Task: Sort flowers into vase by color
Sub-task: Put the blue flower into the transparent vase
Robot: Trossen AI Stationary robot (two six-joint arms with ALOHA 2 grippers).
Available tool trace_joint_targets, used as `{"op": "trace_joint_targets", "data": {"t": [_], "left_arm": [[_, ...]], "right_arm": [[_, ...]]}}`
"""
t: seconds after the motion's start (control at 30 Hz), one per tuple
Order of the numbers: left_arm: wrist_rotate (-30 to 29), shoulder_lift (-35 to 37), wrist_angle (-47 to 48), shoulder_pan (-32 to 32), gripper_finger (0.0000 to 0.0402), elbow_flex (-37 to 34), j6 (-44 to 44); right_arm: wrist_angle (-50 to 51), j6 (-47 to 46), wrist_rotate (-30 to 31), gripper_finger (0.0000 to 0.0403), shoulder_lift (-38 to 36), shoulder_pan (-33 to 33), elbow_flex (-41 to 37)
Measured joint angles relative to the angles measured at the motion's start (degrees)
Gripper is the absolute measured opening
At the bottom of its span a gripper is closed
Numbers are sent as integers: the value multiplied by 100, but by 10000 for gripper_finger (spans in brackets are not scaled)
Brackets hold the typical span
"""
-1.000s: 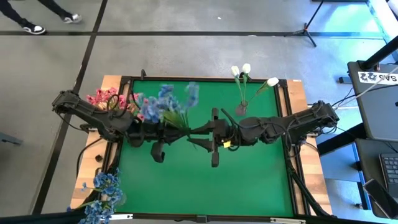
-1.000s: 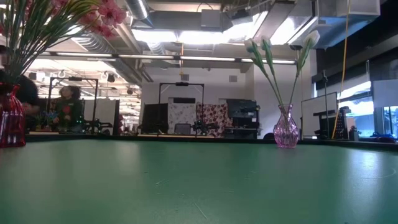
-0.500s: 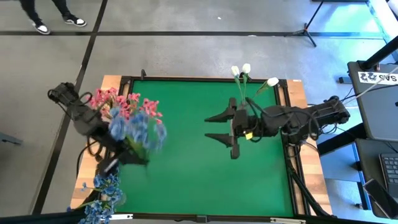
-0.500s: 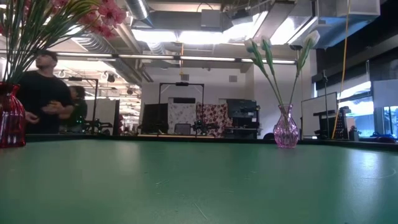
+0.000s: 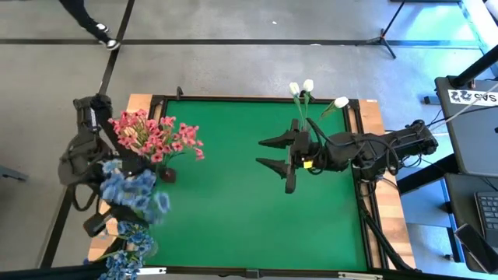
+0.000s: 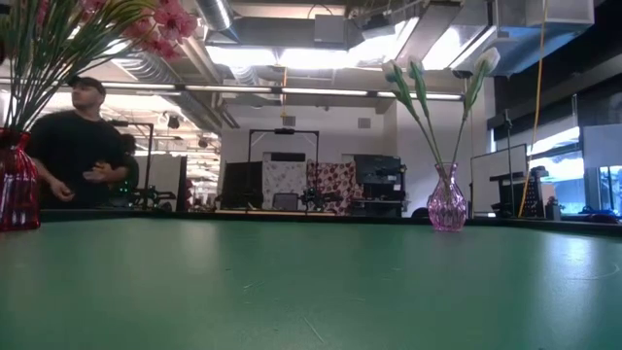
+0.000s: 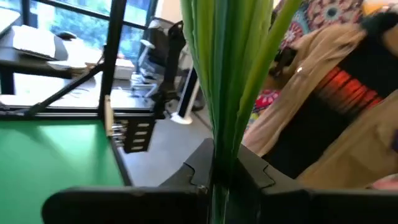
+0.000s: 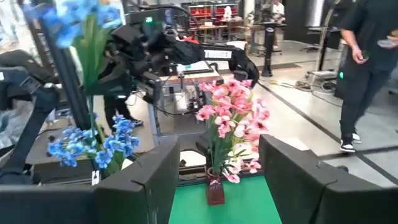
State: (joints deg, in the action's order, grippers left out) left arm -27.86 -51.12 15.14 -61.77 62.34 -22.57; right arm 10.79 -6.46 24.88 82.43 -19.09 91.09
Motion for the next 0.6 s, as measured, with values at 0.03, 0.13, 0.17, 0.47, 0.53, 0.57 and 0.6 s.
{"op": "trace_joint_targets", "data": {"t": [0.03, 0.13, 0.17, 0.47, 0.53, 0.57, 0.6], "left_arm": [[-132, 48, 27, -122, 27, -49, 62], [-440, 340, -136, -328, 27, -368, 343], [-457, 466, -433, -336, 27, -518, 500], [1783, 787, -3826, 1152, 22, -2283, 1896], [2215, 823, -3850, 1712, 22, -2314, 1970], [2371, 827, -3726, 2007, 22, -2316, 1941], [2598, 829, -3578, 2297, 22, -2319, 1819]], "right_arm": [[13, -85, 72, 218, 0, 0, 0], [17, -285, 217, 218, 0, 0, 0], [13, -310, 297, 218, 0, 0, 0], [-46, -354, 750, 218, 0, 302, 0], [-44, -430, 663, 218, 0, 419, 0], [-44, -488, 592, 218, 0, 480, 0], [-38, -536, 520, 218, 0, 532, 0]]}}
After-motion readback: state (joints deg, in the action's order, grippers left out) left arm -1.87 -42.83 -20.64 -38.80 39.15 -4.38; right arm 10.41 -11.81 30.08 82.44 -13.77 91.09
